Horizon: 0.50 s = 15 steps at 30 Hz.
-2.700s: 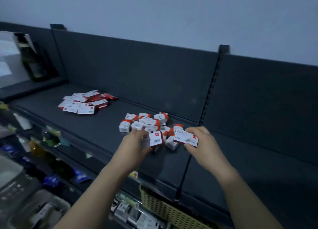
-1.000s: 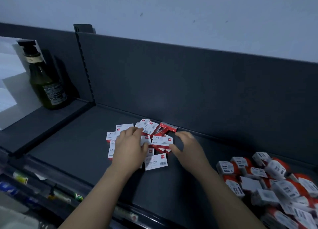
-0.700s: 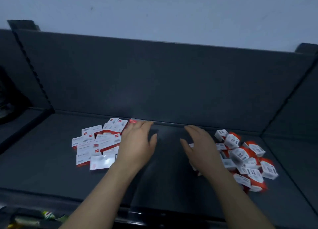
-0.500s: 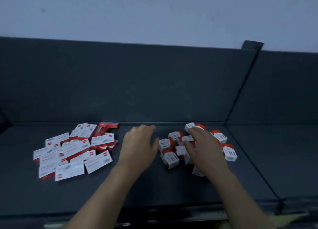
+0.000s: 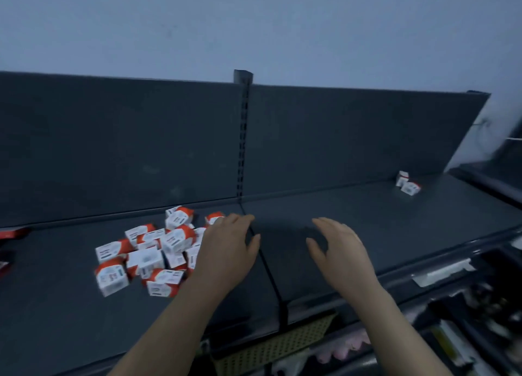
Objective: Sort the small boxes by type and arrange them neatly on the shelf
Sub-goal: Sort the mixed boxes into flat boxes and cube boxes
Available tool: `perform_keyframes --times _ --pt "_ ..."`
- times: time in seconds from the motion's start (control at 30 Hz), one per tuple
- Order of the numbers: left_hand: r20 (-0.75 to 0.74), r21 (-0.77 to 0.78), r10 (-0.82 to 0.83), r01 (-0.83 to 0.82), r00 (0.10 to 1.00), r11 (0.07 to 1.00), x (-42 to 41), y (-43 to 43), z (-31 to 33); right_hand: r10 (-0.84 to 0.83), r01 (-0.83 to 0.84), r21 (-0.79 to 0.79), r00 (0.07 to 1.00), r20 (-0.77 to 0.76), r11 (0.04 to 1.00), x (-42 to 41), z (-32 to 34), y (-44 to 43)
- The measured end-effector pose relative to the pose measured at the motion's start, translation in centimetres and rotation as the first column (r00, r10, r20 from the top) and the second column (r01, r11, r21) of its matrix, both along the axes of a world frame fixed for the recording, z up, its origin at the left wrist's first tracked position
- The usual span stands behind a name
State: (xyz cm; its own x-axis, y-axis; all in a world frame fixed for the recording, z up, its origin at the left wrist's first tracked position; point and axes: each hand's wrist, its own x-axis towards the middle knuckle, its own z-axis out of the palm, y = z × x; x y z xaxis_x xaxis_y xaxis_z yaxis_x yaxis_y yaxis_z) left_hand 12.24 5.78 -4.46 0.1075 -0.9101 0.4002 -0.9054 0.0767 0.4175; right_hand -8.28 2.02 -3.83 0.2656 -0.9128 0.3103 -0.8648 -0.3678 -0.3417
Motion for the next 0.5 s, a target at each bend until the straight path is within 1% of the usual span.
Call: perform_keyframes --times 0.17,0.23,0.5 --pt "0.019 0.042 -0.042 0.041 0.999 0.998 -7.1 -3.7 -0.5 -0.040 0.041 0.014 0.998 -0.038 0.999 -7.5 -0.4 -3.2" --pt "0.044 0.051 -0.056 0.054 0.997 0.997 -9.1 -5.0 -0.5 -0.063 0.064 0.027 0.998 -0.025 0.998 -9.7 -0.7 -4.3" --pt "0.095 0.083 -0.114 0.106 0.989 0.991 -13.8 -11.7 -1.3 -0.140 0.140 0.052 0.990 0.002 0.989 -15.1 -1.8 -10.0"
